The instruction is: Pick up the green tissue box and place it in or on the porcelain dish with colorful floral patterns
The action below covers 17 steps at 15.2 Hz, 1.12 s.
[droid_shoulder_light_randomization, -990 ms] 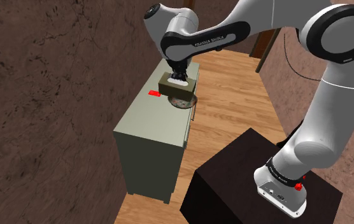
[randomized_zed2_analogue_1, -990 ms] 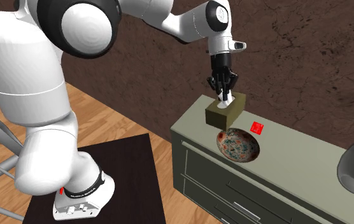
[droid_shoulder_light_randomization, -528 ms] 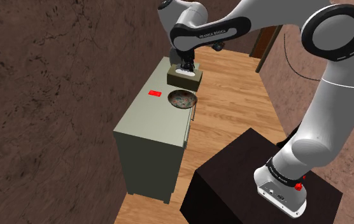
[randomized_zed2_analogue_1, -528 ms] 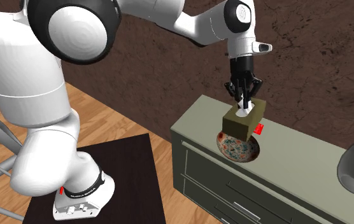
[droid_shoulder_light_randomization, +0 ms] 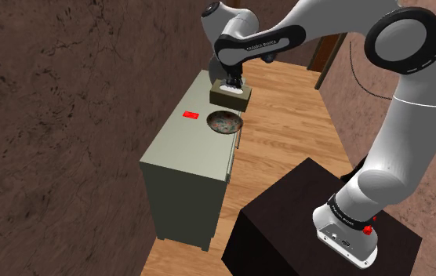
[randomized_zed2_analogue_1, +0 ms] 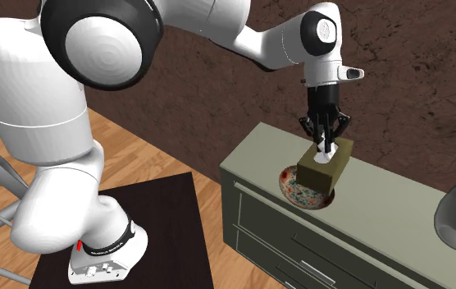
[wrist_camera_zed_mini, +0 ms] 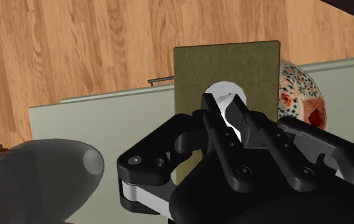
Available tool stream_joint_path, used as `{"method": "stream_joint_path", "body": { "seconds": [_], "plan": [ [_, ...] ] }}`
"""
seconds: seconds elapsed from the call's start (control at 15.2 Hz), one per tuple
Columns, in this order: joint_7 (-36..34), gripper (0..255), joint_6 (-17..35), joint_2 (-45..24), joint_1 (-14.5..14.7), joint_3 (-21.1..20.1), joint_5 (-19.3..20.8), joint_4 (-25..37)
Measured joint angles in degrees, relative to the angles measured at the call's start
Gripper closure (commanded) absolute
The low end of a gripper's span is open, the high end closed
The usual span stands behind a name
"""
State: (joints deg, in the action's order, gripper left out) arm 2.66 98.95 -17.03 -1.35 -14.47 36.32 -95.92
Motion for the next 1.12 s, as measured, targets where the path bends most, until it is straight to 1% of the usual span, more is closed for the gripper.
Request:
{"method": "stream_joint_path", "body": {
  "seconds": [1.12],
  "plan": [
    [-5.9,255,8.8,-4.7,-0.2,0.8,2.8,-6.0]
  ]
}}
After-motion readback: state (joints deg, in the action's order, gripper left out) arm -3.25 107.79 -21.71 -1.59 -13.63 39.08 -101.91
